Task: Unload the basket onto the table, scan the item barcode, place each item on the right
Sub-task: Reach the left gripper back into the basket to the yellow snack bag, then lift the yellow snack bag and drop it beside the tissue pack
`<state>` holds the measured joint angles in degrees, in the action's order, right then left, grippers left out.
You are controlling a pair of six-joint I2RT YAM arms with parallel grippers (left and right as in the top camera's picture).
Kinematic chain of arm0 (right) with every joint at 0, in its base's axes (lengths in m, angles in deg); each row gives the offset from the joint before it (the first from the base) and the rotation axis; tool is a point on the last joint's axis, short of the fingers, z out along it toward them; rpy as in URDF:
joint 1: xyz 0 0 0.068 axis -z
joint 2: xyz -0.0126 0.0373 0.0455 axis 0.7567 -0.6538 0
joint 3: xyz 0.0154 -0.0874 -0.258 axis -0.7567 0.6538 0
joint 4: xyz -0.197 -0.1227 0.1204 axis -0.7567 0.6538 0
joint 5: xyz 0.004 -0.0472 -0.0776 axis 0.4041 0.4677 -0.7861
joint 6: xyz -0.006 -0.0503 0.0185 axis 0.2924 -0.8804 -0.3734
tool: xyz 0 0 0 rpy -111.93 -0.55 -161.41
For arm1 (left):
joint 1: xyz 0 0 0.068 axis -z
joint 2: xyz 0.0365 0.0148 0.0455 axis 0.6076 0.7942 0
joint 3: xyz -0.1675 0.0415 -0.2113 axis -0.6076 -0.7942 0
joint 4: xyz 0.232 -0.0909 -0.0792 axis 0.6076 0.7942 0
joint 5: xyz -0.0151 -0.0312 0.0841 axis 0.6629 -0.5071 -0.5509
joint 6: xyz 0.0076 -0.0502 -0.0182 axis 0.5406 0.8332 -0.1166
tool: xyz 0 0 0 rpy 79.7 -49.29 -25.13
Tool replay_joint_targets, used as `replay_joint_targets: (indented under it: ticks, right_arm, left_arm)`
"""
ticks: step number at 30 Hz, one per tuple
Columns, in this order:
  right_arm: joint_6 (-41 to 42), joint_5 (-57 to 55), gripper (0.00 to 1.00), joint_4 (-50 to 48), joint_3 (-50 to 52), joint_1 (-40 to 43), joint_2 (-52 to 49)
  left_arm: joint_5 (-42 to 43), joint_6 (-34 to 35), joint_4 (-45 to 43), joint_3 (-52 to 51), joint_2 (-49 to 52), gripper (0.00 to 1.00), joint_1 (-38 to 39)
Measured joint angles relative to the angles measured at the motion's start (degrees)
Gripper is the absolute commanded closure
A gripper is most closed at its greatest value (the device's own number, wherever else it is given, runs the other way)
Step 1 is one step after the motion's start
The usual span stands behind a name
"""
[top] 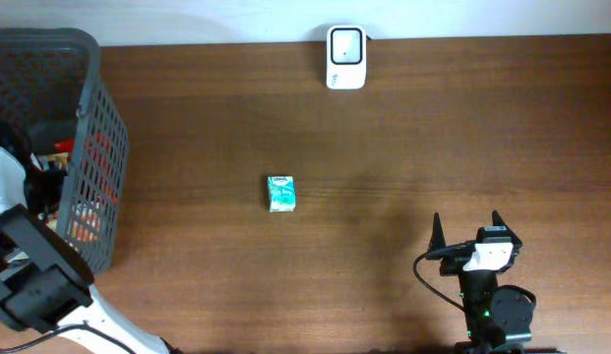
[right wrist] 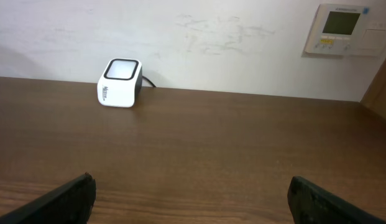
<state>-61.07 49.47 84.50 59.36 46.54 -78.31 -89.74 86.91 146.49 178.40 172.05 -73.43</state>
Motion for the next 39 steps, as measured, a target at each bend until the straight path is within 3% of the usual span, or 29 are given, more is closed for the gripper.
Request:
replay_joint_targets:
  ticks: [1, 3, 7, 14, 20, 25, 33, 39]
  right_arm:
    - [0.00, 0.00, 0.02, 0.00, 0.00, 0.00, 0.00]
    - [0.02, 0.00, 0.02, 0.00, 0.00, 0.00, 0.00]
    - [0.02, 0.00, 0.01, 0.00, 0.00, 0.00, 0.00]
    - [0.02, 0.00, 0.02, 0.00, 0.00, 0.00, 0.00]
    - [0.04, 0.00, 0.01, 0.00, 0.00, 0.00, 0.00]
    - [0.02, 0.00, 0.02, 0.00, 0.00, 0.00, 0.00]
    - [0.04, 0.00, 0.02, 0.00, 0.00, 0.00, 0.00]
    - [0.04, 0.00, 0.02, 0.00, 0.00, 0.00, 0.00]
  left_arm:
    - [-0.13, 0.09, -0.17, 0.00, -0.02, 0.40, 0.00]
    - [-0.66, -0.09, -0.52, -0.33, -0.02, 0.75, -0.02]
    - [-0.87, 0.11, -0.55, -0.61, -0.02, 1.00, 0.07]
    - [0.31, 0.68, 4.37, 1.97, -0.07, 1.00, 0.13]
    - [6.43, 1.75, 14.29, 16.96, -0.46, 1.00, 0.61]
    - [8.72, 2.01, 17.59, 26.29, -4.85, 1.00, 2.67]
    - [10.34, 2.16, 15.32, 32.54, -21.57, 1.00, 14.08]
    - [10.40, 2.16, 15.17, 32.74, -28.33, 1.00, 24.28]
